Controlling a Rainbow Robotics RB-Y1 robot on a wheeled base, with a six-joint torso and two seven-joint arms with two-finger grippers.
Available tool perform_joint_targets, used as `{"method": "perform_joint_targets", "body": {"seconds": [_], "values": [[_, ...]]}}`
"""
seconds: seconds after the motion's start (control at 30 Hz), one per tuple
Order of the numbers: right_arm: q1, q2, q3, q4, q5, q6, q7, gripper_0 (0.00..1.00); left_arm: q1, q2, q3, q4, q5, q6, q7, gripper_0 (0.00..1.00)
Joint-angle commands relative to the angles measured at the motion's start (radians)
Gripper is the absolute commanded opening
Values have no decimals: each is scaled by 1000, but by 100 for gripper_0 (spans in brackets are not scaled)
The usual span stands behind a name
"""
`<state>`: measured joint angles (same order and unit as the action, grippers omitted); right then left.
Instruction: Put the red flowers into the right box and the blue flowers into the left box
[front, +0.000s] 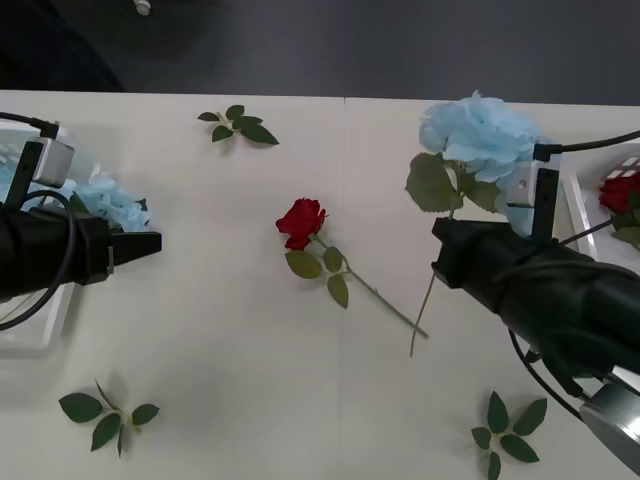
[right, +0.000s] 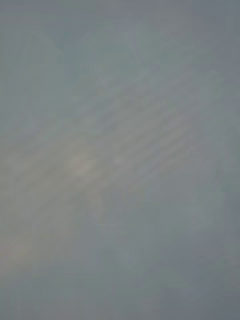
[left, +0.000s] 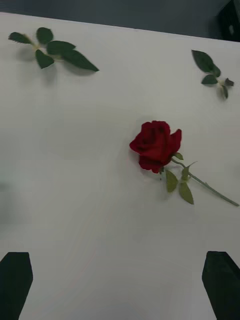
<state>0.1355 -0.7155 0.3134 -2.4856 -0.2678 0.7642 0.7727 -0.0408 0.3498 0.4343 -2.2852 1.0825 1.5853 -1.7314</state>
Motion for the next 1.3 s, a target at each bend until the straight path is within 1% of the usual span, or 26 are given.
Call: {"method": "perform_joint_targets", "body": {"seconds": [0.03, 0.13, 0.23, 0.43, 0.57, 0.73, 0.8, 0.9, 1.07, 1.1, 1.17, 1.3], "values": [[12, -70, -20, 33, -85, -178, 191, 0, 19, 26, 52, 76, 166, 1, -158, 100], [12, -97, -23, 94, -156, -342, 310, 0, 19, 26, 75, 151, 283, 1, -270, 100], [9, -117, -23, 136, -229, -433, 450, 0, 18, 26, 86, 227, 375, 1, -378, 100], [-4, -159, -14, 154, -381, -523, 657, 0, 18, 26, 77, 377, 554, 1, -605, 100], [-63, -168, 42, 154, -487, -574, 781, 0, 16, 21, 52, 446, 633, 1, -764, 100], [-157, -170, 99, 157, -567, -576, 858, 0, 13, 20, 18, 481, 675, 1, -906, 100], [-182, -171, 108, 157, -590, -574, 886, 0, 13, 18, 4, 483, 686, -1, -933, 100], [-208, -170, 125, 156, -627, -574, 915, 0, 13, -8, -3, 481, 706, -1, -950, 100], [-243, -170, 153, 157, -631, -569, 915, 0, 15, -46, -15, 483, 706, -1, -968, 100], [-264, -168, 161, 159, -636, -525, 916, 0, 15, -60, -29, 481, 702, -1, -974, 100], [-281, -154, 164, 163, -640, -482, 919, 0, 15, -71, -42, 481, 698, -1, -974, 100], [-340, -94, 193, 198, -640, -390, 927, 0, 13, -103, -58, 481, 683, -4, -974, 100]]}}
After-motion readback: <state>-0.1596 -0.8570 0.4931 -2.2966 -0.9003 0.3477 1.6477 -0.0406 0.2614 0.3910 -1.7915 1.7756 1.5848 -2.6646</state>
